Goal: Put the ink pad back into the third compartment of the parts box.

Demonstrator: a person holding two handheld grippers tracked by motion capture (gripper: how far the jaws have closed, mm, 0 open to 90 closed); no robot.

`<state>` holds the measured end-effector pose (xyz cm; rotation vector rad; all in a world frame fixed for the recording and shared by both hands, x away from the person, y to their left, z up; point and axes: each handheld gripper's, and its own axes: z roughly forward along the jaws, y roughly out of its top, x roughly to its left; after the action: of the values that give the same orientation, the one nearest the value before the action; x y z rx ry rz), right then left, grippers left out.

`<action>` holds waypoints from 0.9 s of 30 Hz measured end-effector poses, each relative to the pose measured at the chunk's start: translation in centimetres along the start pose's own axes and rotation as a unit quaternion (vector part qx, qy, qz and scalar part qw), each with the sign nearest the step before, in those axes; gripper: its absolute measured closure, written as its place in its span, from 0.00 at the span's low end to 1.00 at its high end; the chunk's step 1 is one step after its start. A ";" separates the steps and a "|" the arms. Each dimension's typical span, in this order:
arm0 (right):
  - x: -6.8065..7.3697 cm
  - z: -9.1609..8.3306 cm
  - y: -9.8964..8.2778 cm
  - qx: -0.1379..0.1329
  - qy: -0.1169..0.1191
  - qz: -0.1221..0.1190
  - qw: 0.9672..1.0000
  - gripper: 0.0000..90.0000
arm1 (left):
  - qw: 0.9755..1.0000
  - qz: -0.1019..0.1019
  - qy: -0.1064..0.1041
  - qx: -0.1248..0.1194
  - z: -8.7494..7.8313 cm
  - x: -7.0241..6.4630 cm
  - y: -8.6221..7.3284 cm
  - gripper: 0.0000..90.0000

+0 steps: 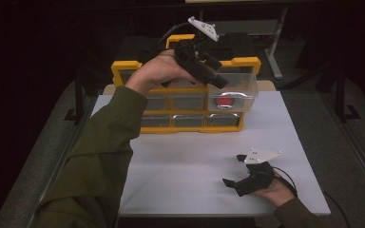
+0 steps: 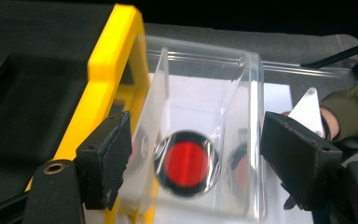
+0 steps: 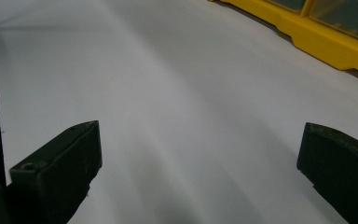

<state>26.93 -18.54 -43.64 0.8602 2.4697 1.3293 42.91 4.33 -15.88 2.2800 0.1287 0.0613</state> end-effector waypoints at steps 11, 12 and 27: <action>0.1 0.1 -0.1 0.005 -0.005 0.000 1.000 0.00 | 1.000 -0.008 0.021 -0.012 -2.5 -1.3 -3.5 0.22; 0.1 0.1 -0.1 0.007 -0.005 0.000 1.000 0.00 | 1.000 -0.012 0.022 -0.015 -2.9 -1.6 -4.3 0.21; 0.2 0.3 -0.1 0.013 -0.006 -0.003 1.000 0.00 | 0.998 -0.024 0.053 -0.014 -2.5 -3.8 -10.0 0.16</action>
<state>26.84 -18.22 -43.85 0.8647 2.4822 1.2896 38.17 12.28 -21.83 2.2457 0.2367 0.1569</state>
